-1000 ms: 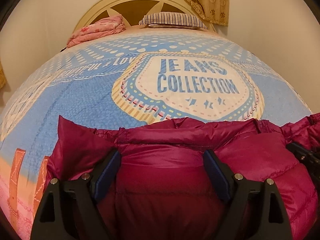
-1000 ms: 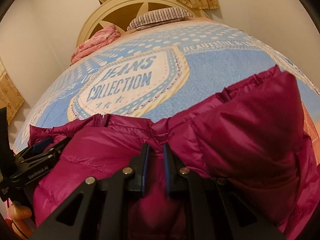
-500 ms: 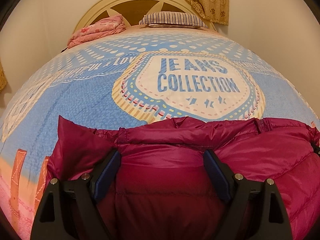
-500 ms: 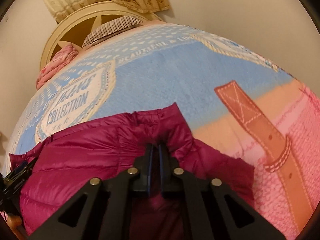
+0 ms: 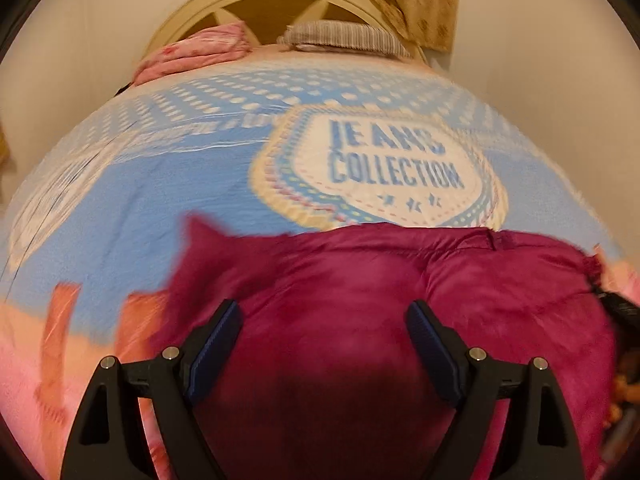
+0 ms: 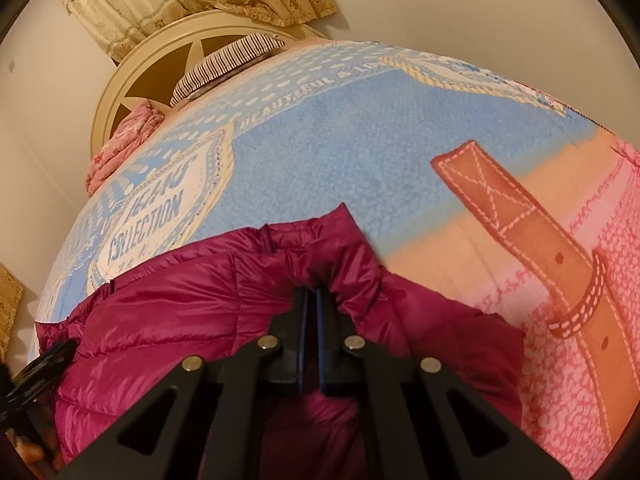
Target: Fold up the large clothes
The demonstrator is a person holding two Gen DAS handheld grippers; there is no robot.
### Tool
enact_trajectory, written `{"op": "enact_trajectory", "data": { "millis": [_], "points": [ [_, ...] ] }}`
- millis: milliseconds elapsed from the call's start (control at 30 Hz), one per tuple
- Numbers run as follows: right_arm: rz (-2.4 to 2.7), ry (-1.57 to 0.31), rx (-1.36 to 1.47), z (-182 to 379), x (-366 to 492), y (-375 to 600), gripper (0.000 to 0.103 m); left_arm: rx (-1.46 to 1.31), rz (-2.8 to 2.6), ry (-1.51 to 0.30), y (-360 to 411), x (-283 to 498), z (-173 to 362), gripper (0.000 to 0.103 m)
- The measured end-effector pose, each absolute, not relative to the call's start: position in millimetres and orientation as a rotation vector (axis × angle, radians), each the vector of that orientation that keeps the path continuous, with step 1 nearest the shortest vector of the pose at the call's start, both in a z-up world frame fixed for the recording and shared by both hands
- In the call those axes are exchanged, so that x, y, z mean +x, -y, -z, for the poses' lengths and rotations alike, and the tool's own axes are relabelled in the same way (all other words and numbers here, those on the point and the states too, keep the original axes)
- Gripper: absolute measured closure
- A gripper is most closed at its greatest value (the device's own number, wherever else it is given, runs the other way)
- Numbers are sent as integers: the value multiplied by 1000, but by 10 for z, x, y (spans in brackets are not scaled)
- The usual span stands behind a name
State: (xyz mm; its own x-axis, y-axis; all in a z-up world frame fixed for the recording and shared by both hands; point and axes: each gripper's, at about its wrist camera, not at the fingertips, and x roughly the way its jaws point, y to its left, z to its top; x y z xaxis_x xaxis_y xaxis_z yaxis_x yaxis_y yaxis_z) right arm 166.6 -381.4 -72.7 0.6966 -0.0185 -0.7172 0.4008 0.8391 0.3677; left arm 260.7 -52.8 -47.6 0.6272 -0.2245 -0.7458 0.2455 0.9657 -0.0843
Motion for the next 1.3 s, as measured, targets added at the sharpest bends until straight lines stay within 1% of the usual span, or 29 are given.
{"op": "enact_trajectory", "data": {
  "millis": [133,233,267,333,400,500,600,667,700,767,900,967,1033,1067,1100,1200,1300],
  "points": [
    [250,-778,528,713,1674,3811,100,-90,239,-856,56,2295,330,17],
    [274,-807,503,671,1709,3787,100,-156,230,-902,-156,2198,389,17],
    [289,-825,477,629,1720,3755,98,-184,235,-919,-197,2166,428,17],
    [275,-807,402,402,1674,3570,86,-207,252,-920,-195,2107,483,17],
    [176,-712,361,109,1507,3242,86,-200,269,-918,-106,2060,551,17],
    [44,-711,291,-54,1418,2687,86,-198,278,-967,28,2072,686,17],
    [-51,-739,282,35,1454,2281,86,-190,256,-958,87,1993,767,17],
    [-52,-791,260,260,1558,2084,87,-209,260,-935,62,1926,778,17],
    [-40,-811,260,361,1601,2055,88,-218,263,-930,47,1911,787,17],
    [-12,-828,273,554,1665,2069,97,-251,266,-914,25,1882,805,18],
    [-12,-826,294,684,1696,2112,99,-282,310,-886,34,1879,825,18],
    [-13,-827,293,695,1702,2122,99,-345,360,-875,3,1887,829,18],
    [-17,-828,299,709,1723,2127,99,-458,423,-861,-68,1886,826,39],
    [-24,-828,312,723,1716,2148,99,-499,449,-866,-86,1894,832,58],
    [-29,-828,323,726,1707,2164,99,-513,459,-869,-86,1907,824,70],
    [-42,-829,357,736,1703,2206,100,-550,512,-838,-59,1841,723,79],
    [-44,-837,375,734,1720,2207,99,-576,575,-777,2,1750,473,82]
  ]
}}
